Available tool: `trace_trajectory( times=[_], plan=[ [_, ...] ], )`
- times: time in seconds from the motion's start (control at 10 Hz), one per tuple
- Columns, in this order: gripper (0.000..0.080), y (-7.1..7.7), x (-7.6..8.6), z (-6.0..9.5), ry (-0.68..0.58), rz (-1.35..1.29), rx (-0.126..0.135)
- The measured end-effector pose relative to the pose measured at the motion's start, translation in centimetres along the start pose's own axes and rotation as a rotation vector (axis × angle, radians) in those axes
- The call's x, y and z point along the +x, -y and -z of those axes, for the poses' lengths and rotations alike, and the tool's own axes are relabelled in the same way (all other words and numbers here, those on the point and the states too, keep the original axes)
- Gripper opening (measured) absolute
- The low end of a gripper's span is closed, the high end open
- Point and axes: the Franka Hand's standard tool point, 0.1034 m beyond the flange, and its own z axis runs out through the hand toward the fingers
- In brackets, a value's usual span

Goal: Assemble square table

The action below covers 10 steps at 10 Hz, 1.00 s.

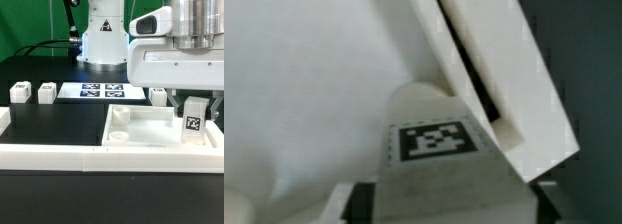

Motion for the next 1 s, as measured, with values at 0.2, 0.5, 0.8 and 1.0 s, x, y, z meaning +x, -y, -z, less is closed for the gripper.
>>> trace_trajectory(
  times=[0.2,0.5,0.8,1.0],
  plan=[
    [0.0300,-0.74,0.31,0.07,-0.003,-0.061,-0.010],
    [0.0300,-0.89,0.38,0.09,-0.004,-0.052,-0.011],
    [0.0300,-0.93,0.36,0.03,-0.003,-0.051,-0.011],
    [0.0593,-0.96,0.34,-0.05,-0.003,-0.052,-0.012]
  ],
)
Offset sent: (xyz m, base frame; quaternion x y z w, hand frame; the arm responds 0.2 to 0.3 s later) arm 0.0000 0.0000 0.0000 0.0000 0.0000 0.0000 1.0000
